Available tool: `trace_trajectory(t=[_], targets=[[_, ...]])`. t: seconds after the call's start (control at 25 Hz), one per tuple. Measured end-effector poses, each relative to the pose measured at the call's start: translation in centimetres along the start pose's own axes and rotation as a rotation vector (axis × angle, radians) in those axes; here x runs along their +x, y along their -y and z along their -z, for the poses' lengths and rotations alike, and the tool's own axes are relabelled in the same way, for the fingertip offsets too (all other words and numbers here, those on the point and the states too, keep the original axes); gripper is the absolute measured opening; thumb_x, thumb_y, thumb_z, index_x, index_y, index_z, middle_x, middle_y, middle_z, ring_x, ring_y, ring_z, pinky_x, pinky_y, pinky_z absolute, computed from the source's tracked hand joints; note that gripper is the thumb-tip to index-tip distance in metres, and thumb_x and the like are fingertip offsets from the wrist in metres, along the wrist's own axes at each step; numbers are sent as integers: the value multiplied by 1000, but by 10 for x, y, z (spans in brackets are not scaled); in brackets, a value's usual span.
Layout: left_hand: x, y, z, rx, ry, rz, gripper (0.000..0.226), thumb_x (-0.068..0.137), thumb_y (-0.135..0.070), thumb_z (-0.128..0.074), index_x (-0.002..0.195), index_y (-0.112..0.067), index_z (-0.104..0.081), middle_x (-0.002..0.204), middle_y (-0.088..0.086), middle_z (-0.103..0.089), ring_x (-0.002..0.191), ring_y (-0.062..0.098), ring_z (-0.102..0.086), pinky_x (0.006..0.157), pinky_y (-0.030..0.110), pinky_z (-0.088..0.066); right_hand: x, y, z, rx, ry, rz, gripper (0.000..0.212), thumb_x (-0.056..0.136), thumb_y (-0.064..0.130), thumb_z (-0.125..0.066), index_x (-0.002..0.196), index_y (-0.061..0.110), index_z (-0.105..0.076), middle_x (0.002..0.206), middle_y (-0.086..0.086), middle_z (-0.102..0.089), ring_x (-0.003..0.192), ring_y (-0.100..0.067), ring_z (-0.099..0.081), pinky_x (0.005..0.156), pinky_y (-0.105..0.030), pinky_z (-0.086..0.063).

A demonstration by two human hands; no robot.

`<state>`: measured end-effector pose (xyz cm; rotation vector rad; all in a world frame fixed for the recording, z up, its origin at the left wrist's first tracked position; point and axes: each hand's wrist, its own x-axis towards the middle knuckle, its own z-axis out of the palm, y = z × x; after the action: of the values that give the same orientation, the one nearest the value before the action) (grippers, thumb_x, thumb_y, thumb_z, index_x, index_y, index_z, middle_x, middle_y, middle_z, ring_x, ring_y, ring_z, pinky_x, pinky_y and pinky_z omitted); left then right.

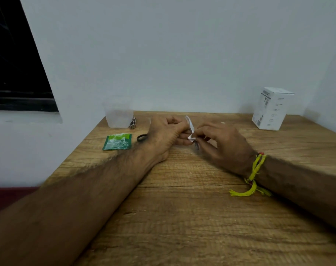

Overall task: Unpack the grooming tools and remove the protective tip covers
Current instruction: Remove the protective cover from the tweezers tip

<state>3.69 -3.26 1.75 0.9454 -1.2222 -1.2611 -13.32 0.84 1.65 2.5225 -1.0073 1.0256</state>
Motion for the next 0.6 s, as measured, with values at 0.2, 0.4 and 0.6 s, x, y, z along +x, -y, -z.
trace_trajectory(t=[0.2, 0.4, 0.6], targets=[[1, 1, 0, 5, 20, -2, 12, 83, 5, -72, 75, -3, -67, 63, 12, -72, 52, 21, -70, 49, 27, -58, -2, -2, 0, 24, -13, -28, 8, 88, 2, -68, 94, 4, -73, 87, -6, -69, 78, -20, -63, 70, -43, -52], [1, 0, -1, 11, -10, -5, 10, 82, 4, -74, 75, -1, -68, 66, 16, -73, 53, 24, -72, 48, 27, -57, -6, -5, 1, 12, 6, -7, 7, 90, 9, -67, 93, 7, -72, 86, -4, -68, 77, -21, -62, 69, -43, -51], [0, -1, 0, 17, -25, -4, 13, 83, 2, -75, 73, -2, -69, 65, 17, -73, 51, 24, -71, 47, 26, -57, -9, -5, 4, 2, 37, 1, 6, 90, 9, -68, 94, 8, -72, 87, -4, -69, 78, -22, -64, 71, -43, -52]])
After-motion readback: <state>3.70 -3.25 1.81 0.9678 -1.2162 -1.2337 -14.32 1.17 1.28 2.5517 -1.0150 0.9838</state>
